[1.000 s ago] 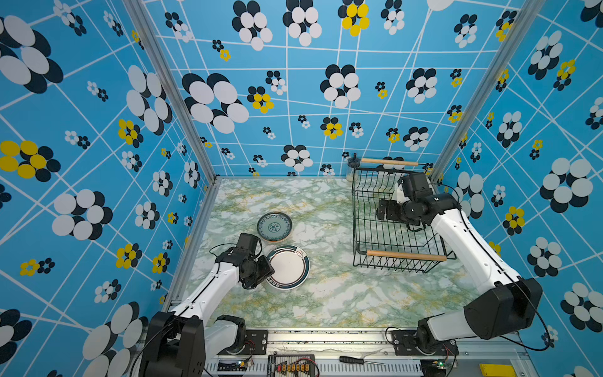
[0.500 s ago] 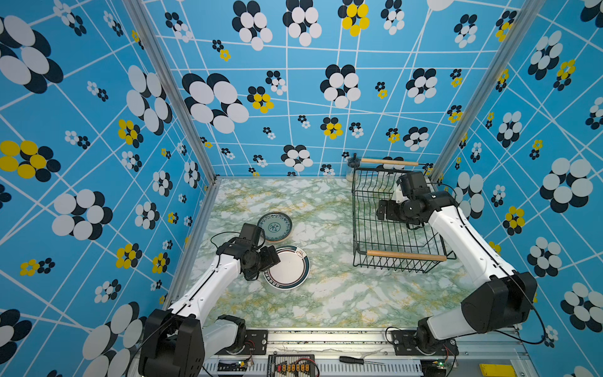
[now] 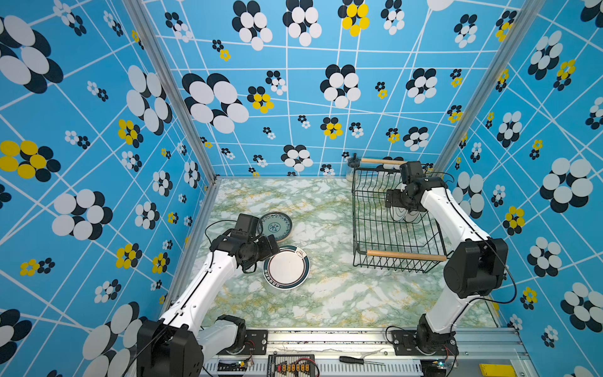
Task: Unload the plates from the dish rack
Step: Pick up the plate from the dish rack.
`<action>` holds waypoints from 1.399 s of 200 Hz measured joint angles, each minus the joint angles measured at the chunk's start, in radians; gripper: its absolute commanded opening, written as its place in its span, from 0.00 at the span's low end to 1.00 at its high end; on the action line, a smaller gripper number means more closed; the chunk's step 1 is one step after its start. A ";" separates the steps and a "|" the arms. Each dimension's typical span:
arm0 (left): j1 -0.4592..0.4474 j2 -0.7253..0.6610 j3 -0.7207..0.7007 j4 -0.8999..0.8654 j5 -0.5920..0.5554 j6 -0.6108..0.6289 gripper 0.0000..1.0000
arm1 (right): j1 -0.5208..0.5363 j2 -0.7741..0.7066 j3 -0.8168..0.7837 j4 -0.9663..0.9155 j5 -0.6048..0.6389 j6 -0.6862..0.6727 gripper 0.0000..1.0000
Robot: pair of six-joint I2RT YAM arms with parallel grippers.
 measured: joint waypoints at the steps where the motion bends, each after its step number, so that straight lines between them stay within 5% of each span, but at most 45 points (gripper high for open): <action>1: 0.000 -0.002 0.000 0.000 0.000 0.000 0.99 | -0.002 0.004 0.004 0.001 0.001 -0.001 0.99; 94: 0.019 -0.057 0.060 -0.014 -0.065 -0.044 0.99 | -0.048 0.195 0.130 0.065 0.043 -0.034 0.86; 139: 0.024 -0.057 0.061 0.003 -0.066 -0.068 0.99 | -0.049 0.248 0.171 0.094 0.043 -0.039 0.72; 206: 0.039 -0.063 0.061 0.052 0.000 -0.053 0.99 | -0.056 0.264 0.153 0.143 0.042 -0.054 0.37; 280: 0.039 -0.039 0.101 0.026 0.019 -0.003 0.99 | -0.067 0.251 0.083 0.205 0.043 -0.074 0.22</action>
